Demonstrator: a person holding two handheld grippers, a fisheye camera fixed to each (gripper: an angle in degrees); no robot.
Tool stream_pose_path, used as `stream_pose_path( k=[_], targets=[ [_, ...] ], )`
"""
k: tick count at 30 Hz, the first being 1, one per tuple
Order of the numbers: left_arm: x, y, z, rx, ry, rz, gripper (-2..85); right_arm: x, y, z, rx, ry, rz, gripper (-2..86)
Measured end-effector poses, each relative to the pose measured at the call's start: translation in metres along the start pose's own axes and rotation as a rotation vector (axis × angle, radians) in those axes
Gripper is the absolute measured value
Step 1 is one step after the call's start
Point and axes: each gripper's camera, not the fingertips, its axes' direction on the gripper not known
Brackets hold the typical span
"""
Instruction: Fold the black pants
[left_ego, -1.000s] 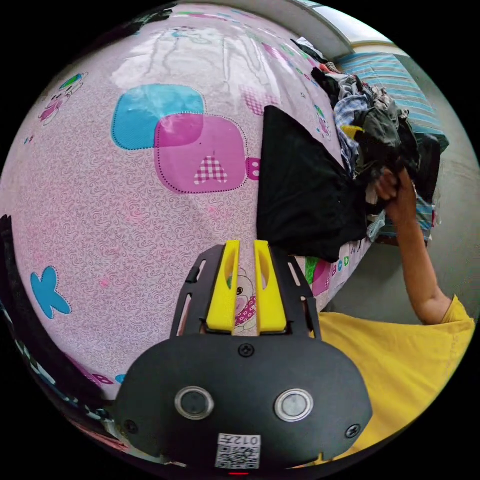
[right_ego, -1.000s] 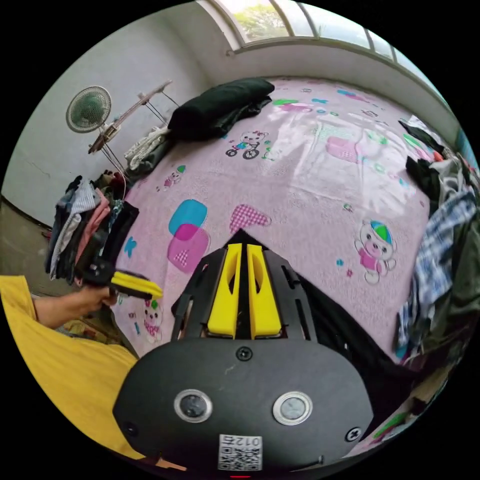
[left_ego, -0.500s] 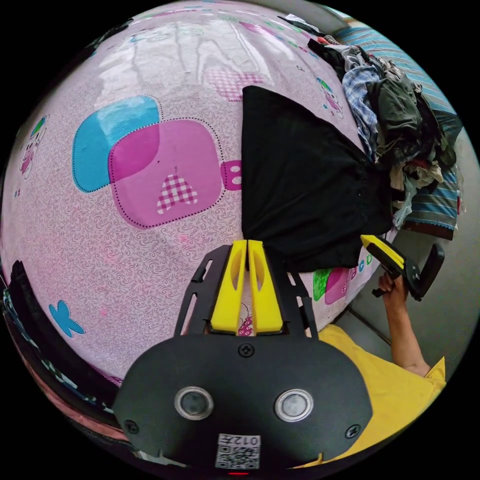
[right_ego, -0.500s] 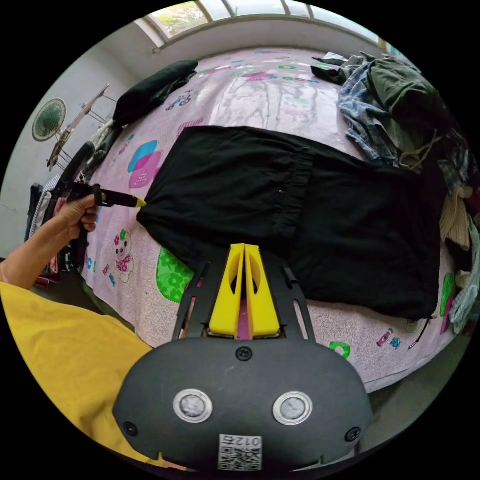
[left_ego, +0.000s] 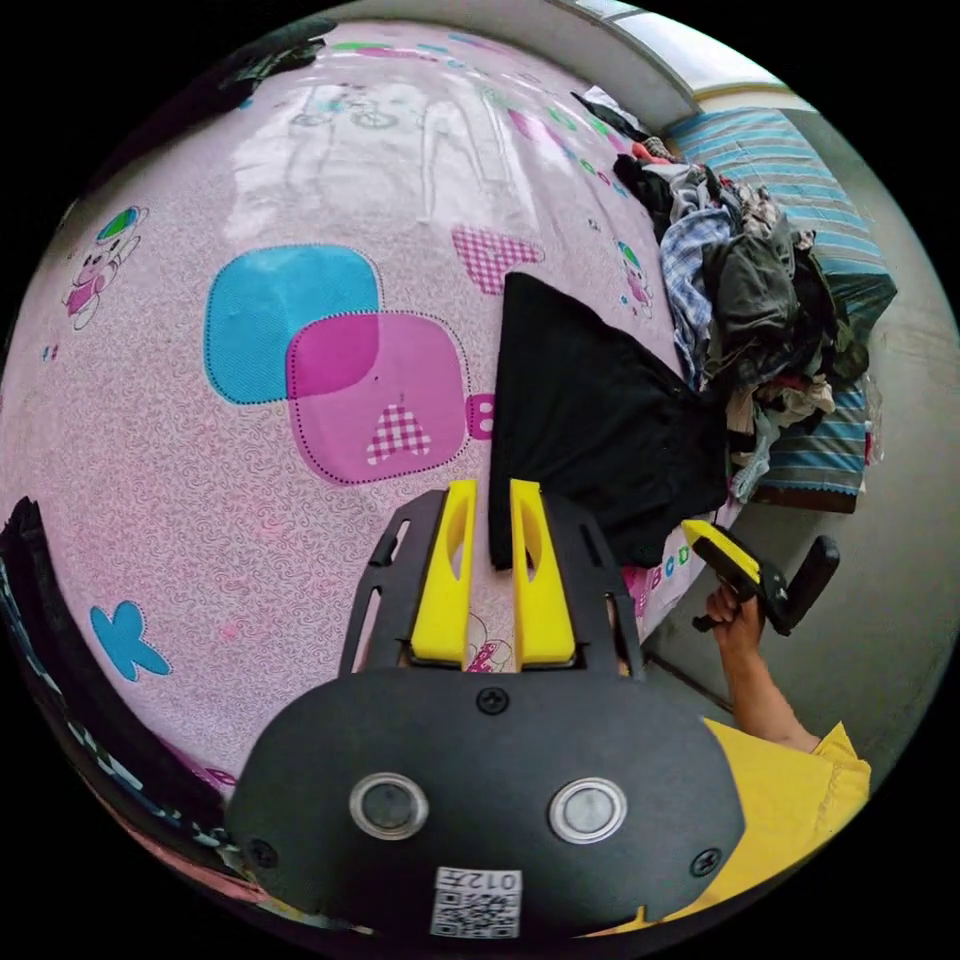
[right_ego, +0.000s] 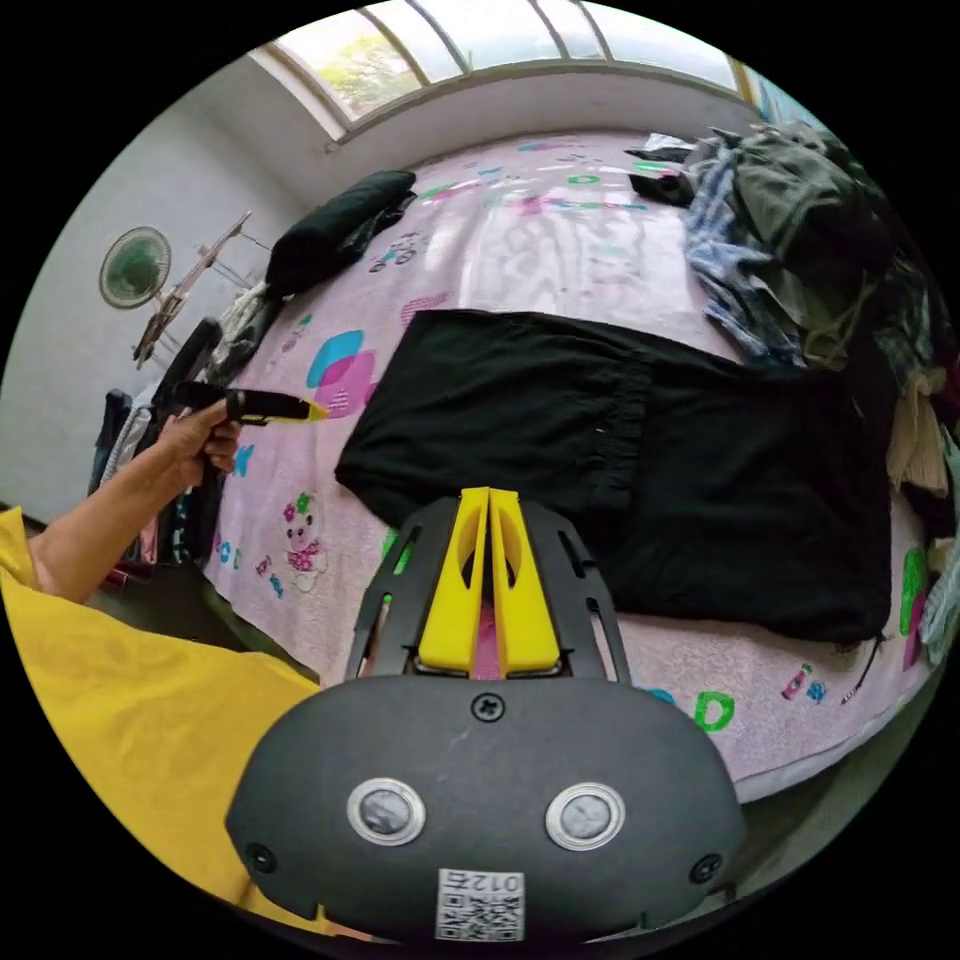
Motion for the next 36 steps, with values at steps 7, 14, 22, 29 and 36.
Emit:
stream_pose_path(
  k=[7, 14, 22, 29, 36],
  targets=[
    [0.013, -0.083, 0.006, -0.107, -0.028, 0.115, 7.8, -0.123, -0.004, 0.062, -0.012, 0.183, -0.489, 5.2],
    [0.021, -0.150, 0.036, -0.190, -0.018, 0.144, 9.6, -0.154, 0.003, 0.117, -0.073, 0.281, -0.700, 8.2],
    [0.025, -0.195, 0.053, -0.237, 0.002, 0.156, 8.9, -0.138, -0.009, 0.137, -0.183, 0.205, -0.736, 9.0],
    [0.027, -0.224, 0.050, -0.212, -0.018, 0.135, 4.2, -0.133, -0.019, 0.136, -0.199, 0.264, -0.752, 3.6],
    [0.048, -0.233, 0.039, -0.218, -0.109, 0.249, 0.7, -0.104, -0.049, 0.116, -0.238, 0.097, -0.551, 2.3]
  ],
)
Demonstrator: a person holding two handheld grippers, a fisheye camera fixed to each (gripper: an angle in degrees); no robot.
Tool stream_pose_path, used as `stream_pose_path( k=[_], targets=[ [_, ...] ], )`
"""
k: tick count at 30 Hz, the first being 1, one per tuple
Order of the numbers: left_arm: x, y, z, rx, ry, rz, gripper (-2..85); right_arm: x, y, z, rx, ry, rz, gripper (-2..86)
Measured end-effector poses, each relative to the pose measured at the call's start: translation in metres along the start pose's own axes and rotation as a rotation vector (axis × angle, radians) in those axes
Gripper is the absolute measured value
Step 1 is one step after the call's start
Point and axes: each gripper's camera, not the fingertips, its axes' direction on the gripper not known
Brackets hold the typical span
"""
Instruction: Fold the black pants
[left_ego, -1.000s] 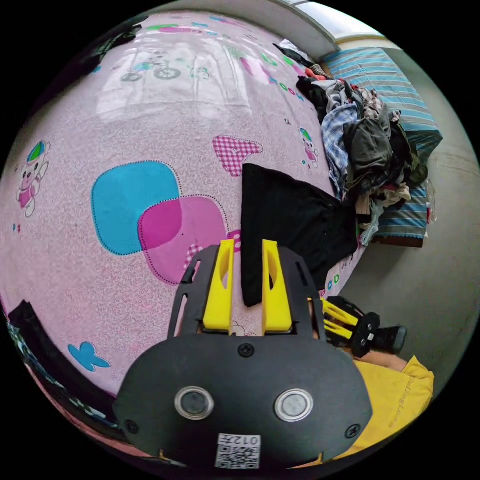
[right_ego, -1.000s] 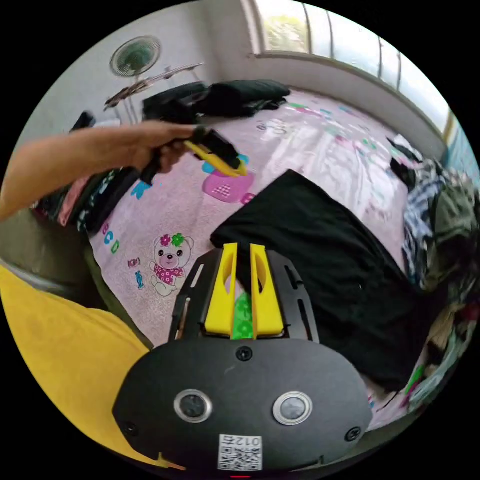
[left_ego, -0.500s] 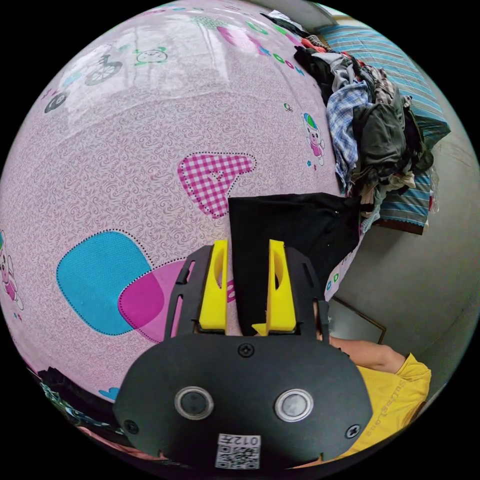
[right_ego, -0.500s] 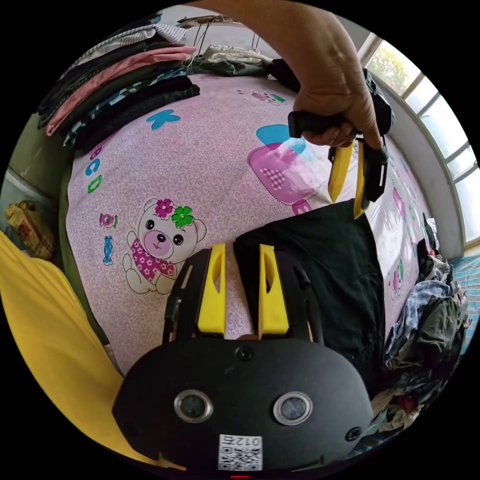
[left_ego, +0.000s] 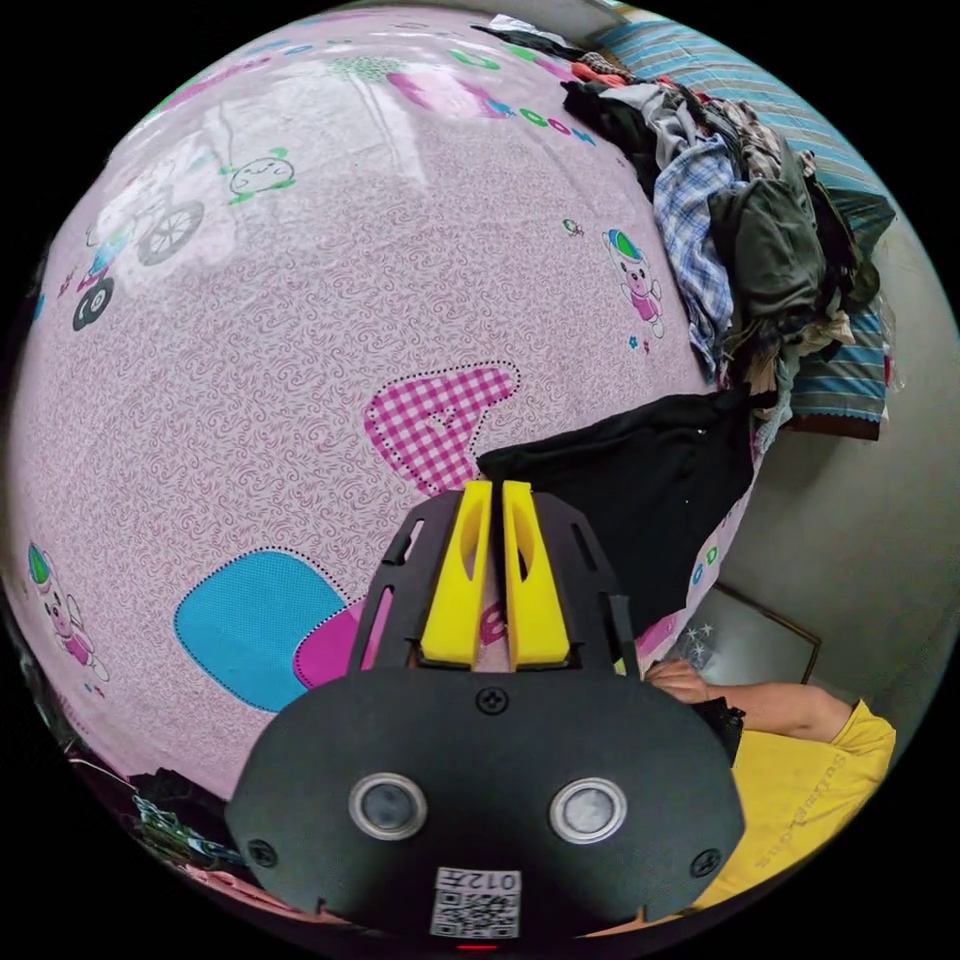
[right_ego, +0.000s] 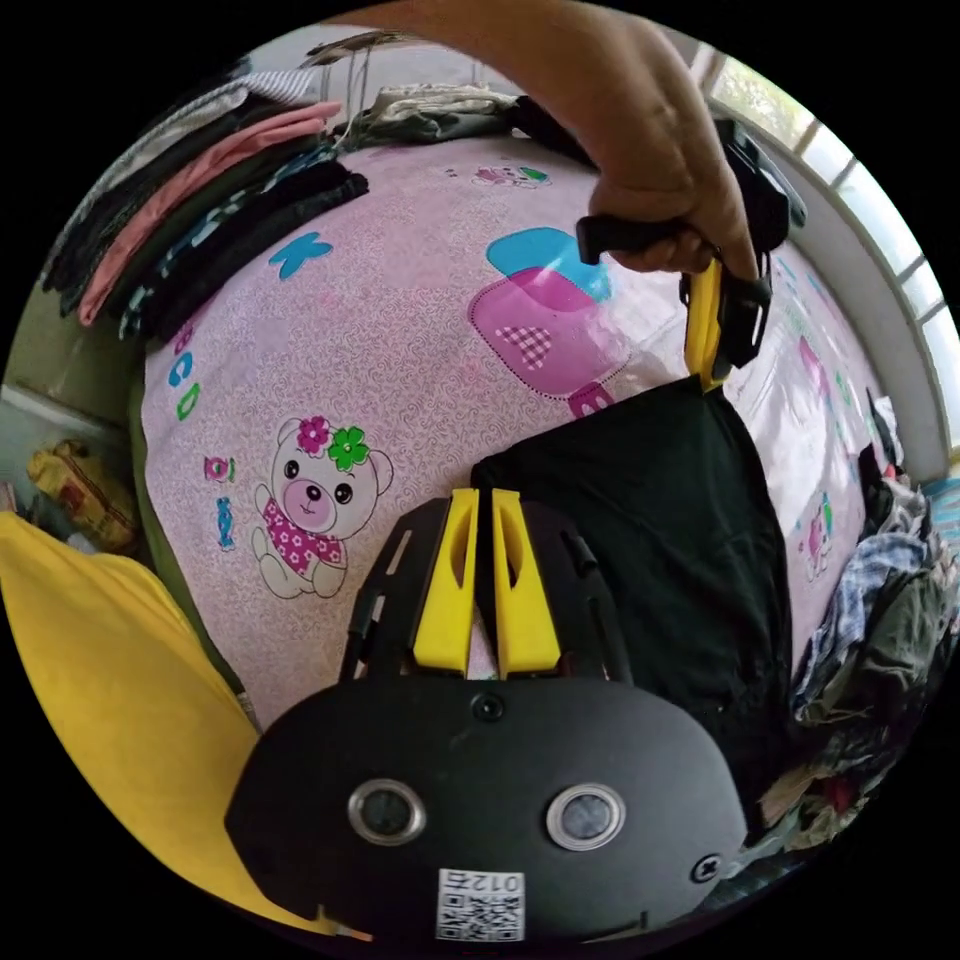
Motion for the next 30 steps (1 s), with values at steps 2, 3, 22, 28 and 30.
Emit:
stream_pose_path(
  k=[2, 3, 22, 28, 30],
  targets=[
    [-0.003, 0.006, -0.009, -0.008, -0.011, -0.006, 0.4, 0.004, -0.002, -0.007, 0.013, -0.034, 0.016, 2.3],
    [-0.005, 0.008, -0.011, -0.013, -0.017, -0.009, 0.3, 0.002, -0.004, -0.012, 0.020, -0.049, 0.007, 2.3],
    [-0.118, 0.284, -0.101, 0.211, -0.209, -0.614, 1.2, 0.013, -0.012, -0.111, 0.113, -0.274, -0.099, 3.8],
    [-0.022, 0.290, -0.131, 0.502, -0.279, -0.495, 0.9, 0.233, 0.095, -0.173, 0.142, -0.027, 0.359, 5.7],
    [0.019, 0.256, -0.113, 0.470, -0.154, -0.312, 0.7, 0.301, 0.115, -0.191, 0.093, 0.059, 0.441, 6.1]
  ],
)
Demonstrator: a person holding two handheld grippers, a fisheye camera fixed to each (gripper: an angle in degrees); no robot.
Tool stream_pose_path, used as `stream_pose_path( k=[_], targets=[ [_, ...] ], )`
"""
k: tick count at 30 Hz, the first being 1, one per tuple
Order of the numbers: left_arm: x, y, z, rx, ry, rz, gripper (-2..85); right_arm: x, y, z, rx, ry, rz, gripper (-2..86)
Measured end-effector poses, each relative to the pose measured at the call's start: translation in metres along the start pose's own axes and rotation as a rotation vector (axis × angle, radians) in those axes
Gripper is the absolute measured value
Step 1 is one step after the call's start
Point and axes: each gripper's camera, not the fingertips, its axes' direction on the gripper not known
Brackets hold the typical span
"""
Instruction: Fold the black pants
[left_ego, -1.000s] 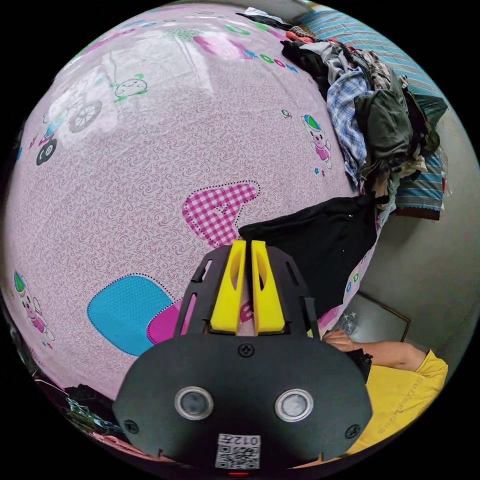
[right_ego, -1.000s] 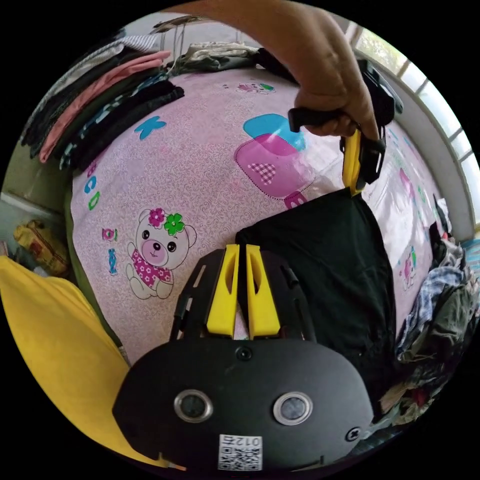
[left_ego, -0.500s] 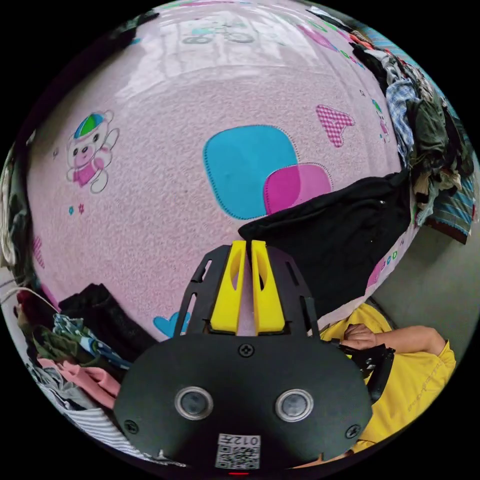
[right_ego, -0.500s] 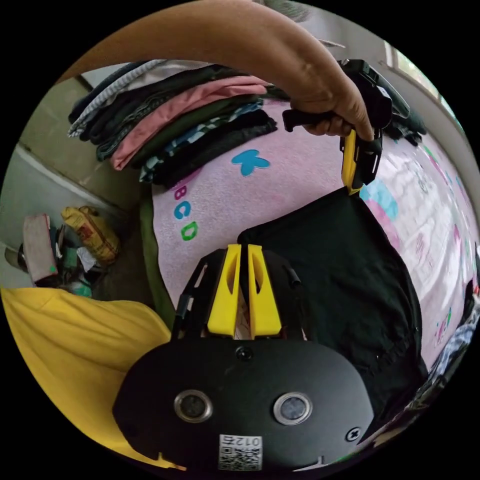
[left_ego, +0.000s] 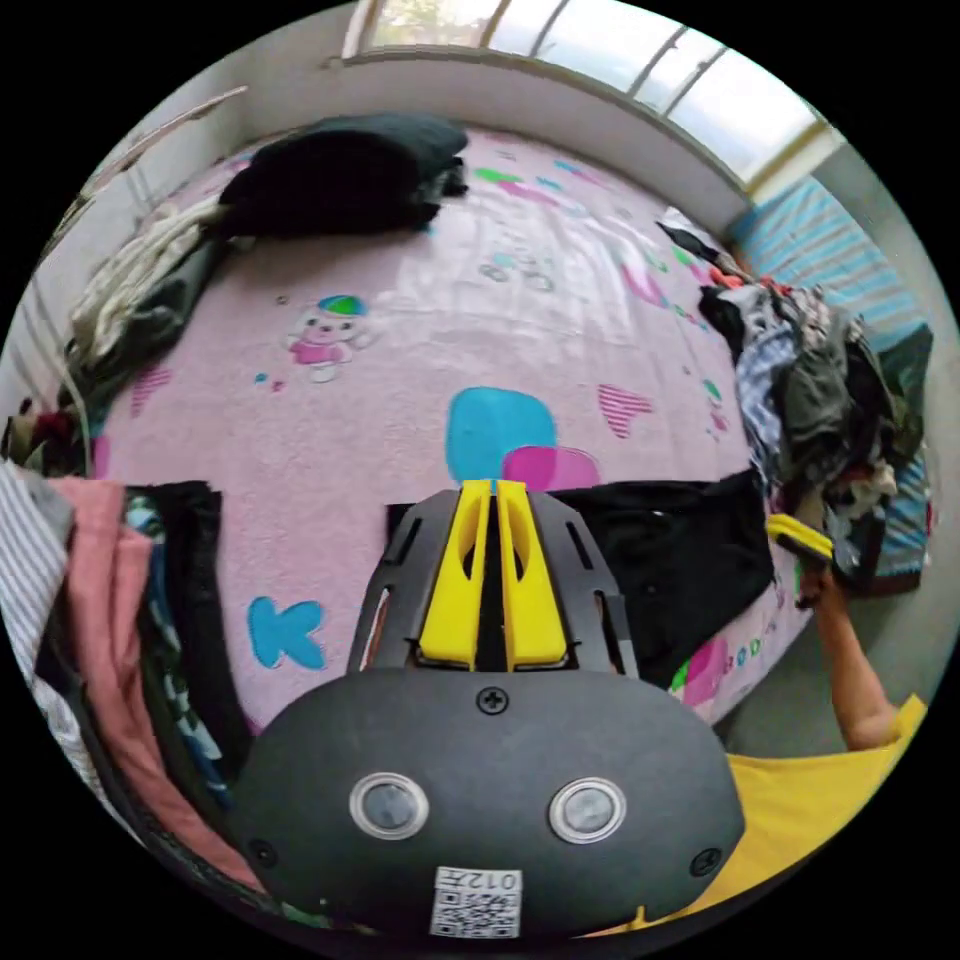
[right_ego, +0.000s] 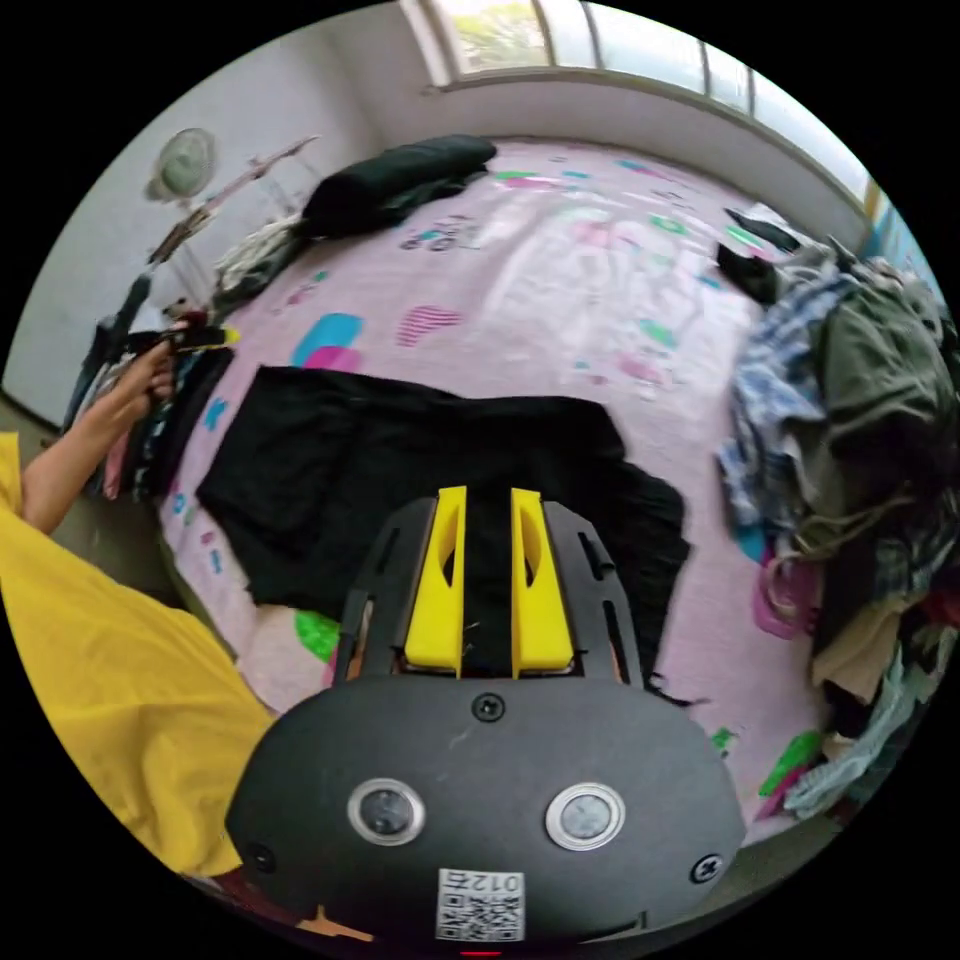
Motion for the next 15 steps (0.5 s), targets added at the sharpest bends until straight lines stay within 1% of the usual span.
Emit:
stream_pose_path(
  k=[1, 2, 4, 5, 6, 7, 9, 11, 13, 15],
  targets=[
    [0.034, -0.007, 0.020, -0.065, 0.088, 0.086, 0.6, 0.013, -0.004, -0.001, -0.018, 0.016, 0.015, 6.2],
    [0.065, -0.011, 0.038, -0.113, 0.123, 0.146, 0.6, 0.040, -0.013, -0.002, -0.066, 0.023, 0.068, 6.5],
    [0.105, -0.016, 0.060, -0.151, 0.122, 0.213, 0.5, 0.076, -0.022, -0.004, -0.104, -0.037, 0.194, 7.0],
    [0.125, -0.019, 0.074, -0.179, 0.116, 0.240, 0.4, 0.098, -0.025, -0.007, -0.113, -0.099, 0.284, 7.2],
    [0.132, -0.021, 0.080, -0.195, 0.112, 0.247, 0.4, 0.118, -0.025, -0.008, -0.133, -0.164, 0.377, 7.4],
    [0.142, -0.023, 0.094, -0.231, 0.104, 0.247, 0.4, 0.127, -0.025, -0.007, -0.145, -0.203, 0.417, 7.5],
    [0.147, -0.026, 0.110, -0.282, 0.096, 0.227, 0.4, 0.157, -0.018, -0.004, -0.162, -0.359, 0.562, 8.1],
    [0.147, -0.028, 0.119, -0.303, 0.129, 0.204, 0.4, 0.173, -0.013, -0.005, -0.143, -0.477, 0.635, 8.5],
    [0.146, -0.029, 0.120, -0.308, 0.151, 0.197, 0.4, 0.183, -0.011, -0.002, -0.158, -0.567, 0.669, 8.4],
    [0.148, -0.030, 0.121, -0.316, 0.162, 0.199, 0.4, 0.189, -0.011, -0.003, -0.181, -0.573, 0.643, 5.9]
  ],
)
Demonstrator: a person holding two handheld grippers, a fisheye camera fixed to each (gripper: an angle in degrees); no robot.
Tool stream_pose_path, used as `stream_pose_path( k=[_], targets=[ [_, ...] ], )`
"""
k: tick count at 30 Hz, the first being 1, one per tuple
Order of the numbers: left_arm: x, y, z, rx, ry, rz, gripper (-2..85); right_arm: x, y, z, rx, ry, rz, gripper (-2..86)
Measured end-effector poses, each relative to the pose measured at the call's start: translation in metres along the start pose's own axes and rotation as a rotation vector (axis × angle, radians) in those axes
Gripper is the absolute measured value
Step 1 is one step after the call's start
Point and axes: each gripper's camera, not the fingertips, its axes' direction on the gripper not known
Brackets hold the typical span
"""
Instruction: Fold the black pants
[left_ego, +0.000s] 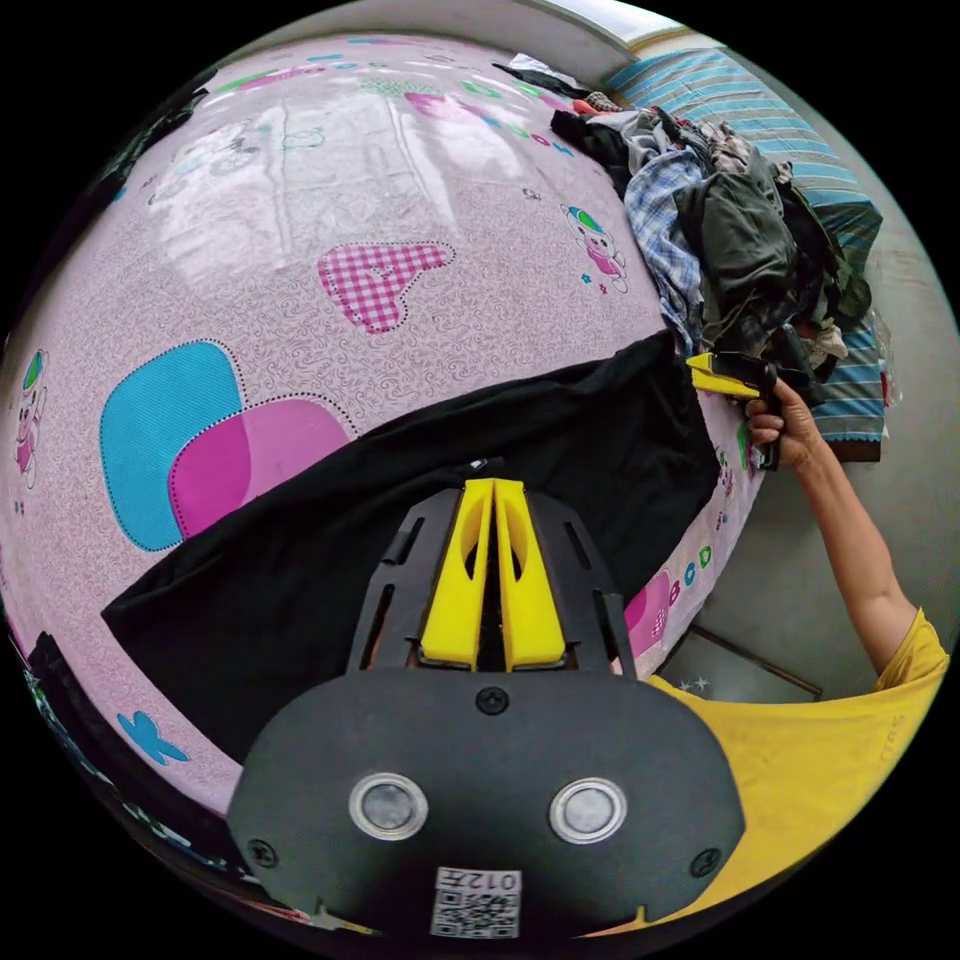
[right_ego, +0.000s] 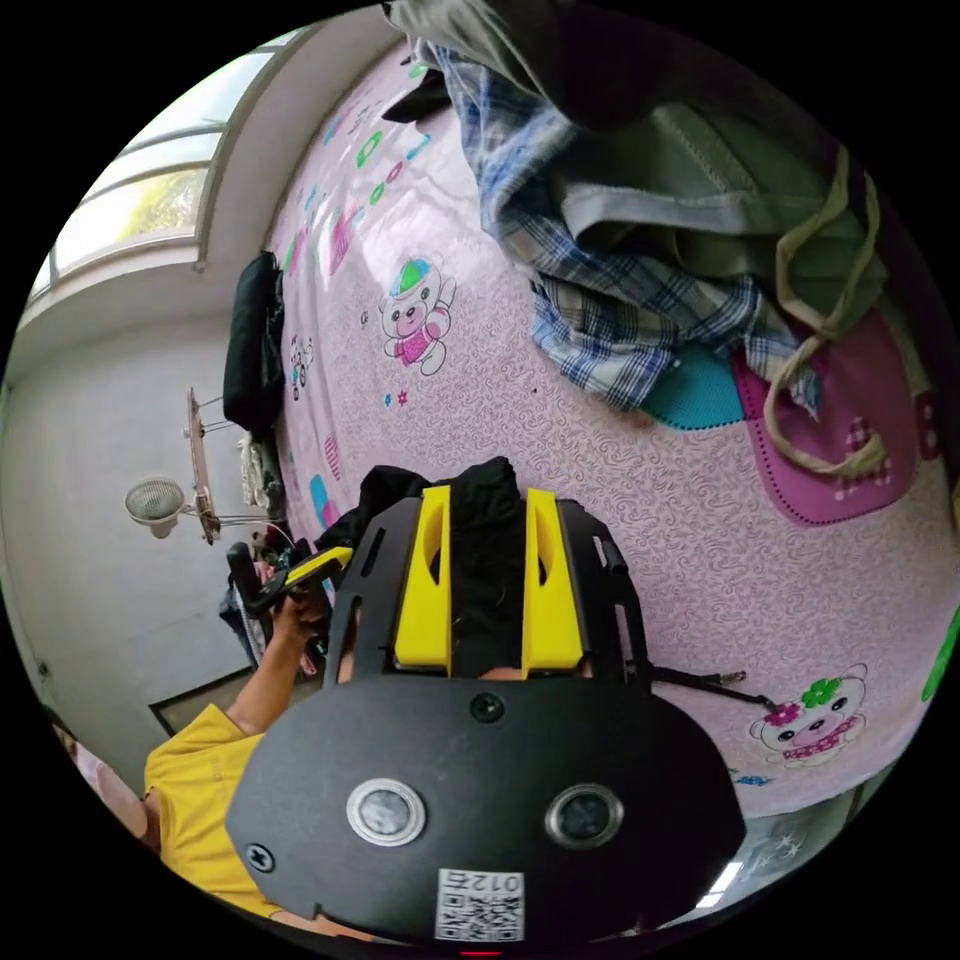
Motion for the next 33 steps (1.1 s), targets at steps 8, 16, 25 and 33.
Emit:
stream_pose_path(
  k=[8, 16, 25, 33],
  targets=[
    [0.012, -0.014, 0.005, -0.090, 0.024, 0.026, 0.5, 0.000, 0.023, -0.088, 0.146, 0.108, 0.022, 1.3],
    [0.034, -0.022, 0.008, -0.111, 0.037, 0.001, 0.5, -0.008, -0.006, -0.064, 0.050, 0.323, -0.099, 3.8],
    [0.098, -0.018, -0.016, -0.032, -0.124, -0.012, 0.5, 0.025, 0.074, -0.114, 0.020, 0.141, -0.200, 9.8],
    [0.186, 0.003, 0.011, -0.107, -0.163, 0.067, 0.5, 0.051, 0.125, -0.124, 0.116, 0.078, -0.174, 2.4]
  ],
)
